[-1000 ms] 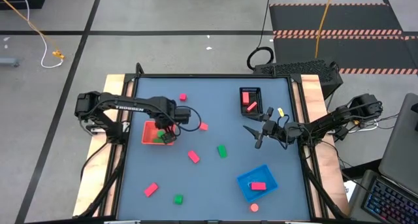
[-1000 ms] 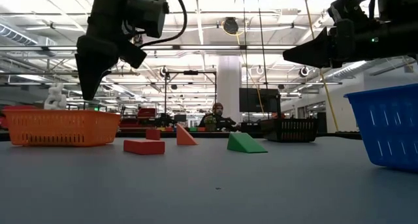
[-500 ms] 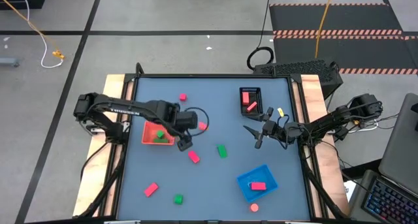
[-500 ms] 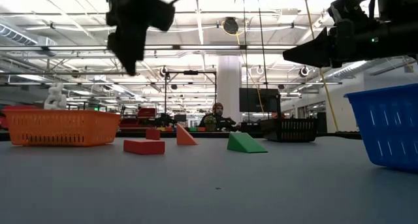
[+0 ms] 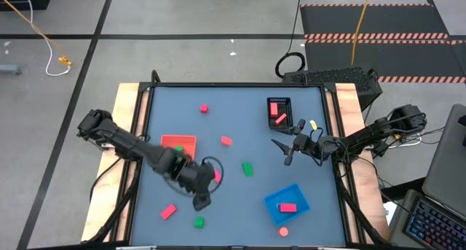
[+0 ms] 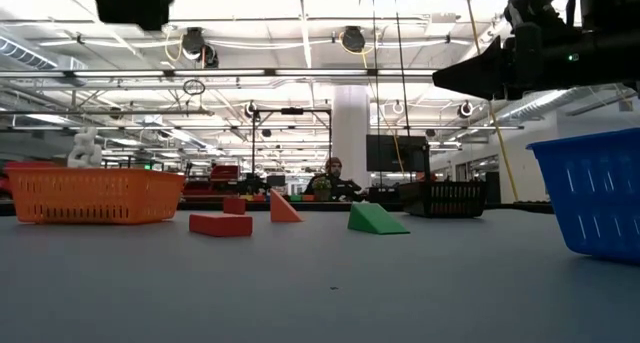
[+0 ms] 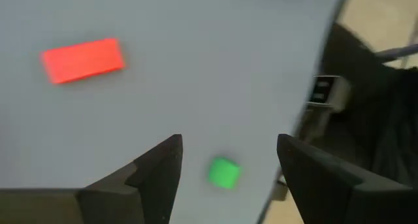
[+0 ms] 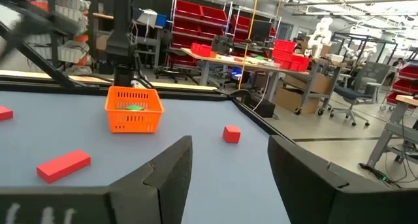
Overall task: Sort & place blocks by color
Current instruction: Put the green block into the orange bin
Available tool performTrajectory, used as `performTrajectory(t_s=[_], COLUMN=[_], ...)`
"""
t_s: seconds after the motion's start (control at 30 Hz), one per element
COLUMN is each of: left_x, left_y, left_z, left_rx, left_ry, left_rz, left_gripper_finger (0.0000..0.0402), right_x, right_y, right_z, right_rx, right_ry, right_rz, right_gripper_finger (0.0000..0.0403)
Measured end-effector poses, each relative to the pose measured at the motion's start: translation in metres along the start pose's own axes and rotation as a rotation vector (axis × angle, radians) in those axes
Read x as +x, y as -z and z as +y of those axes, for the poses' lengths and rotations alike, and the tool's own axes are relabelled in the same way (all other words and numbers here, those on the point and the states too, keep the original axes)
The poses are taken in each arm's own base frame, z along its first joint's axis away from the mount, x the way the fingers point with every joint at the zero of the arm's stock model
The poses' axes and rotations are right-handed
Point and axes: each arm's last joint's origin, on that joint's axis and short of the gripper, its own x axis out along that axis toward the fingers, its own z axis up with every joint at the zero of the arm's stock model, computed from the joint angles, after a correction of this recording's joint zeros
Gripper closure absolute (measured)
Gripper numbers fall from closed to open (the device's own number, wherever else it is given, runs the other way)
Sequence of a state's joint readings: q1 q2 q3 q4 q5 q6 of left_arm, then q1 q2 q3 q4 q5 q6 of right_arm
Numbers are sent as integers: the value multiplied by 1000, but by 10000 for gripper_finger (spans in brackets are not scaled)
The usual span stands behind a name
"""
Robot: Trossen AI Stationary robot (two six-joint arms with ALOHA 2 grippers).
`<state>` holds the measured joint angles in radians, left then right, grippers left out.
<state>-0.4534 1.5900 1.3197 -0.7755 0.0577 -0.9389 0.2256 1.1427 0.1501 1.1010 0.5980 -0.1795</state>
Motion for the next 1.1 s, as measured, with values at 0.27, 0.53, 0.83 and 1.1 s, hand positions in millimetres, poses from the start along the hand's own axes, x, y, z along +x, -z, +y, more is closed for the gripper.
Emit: performTrajectory(t_s=[0.27, 0.53, 0.83, 1.1], left_x=[46, 89, 105, 106], left_y=[32, 47, 45, 50], left_z=[-28, -31, -24, -13], left_rx=[3, -346, -753, -882], left_ry=[-9, -33, -126, -274], left_rz=[48, 246, 284, 315], left_gripper_finger=[178, 202, 211, 211], right_x=[-1, -4, -6, -9], right_y=[-8, -15, -20, -26], right_z=[-2, -4, -7, -10], right_rx=[-2, 31, -8, -50], right_ry=[14, 19, 28, 43], right_rz=[-66, -108, -134, -167], right_gripper_finger=[206, 206, 206, 206])
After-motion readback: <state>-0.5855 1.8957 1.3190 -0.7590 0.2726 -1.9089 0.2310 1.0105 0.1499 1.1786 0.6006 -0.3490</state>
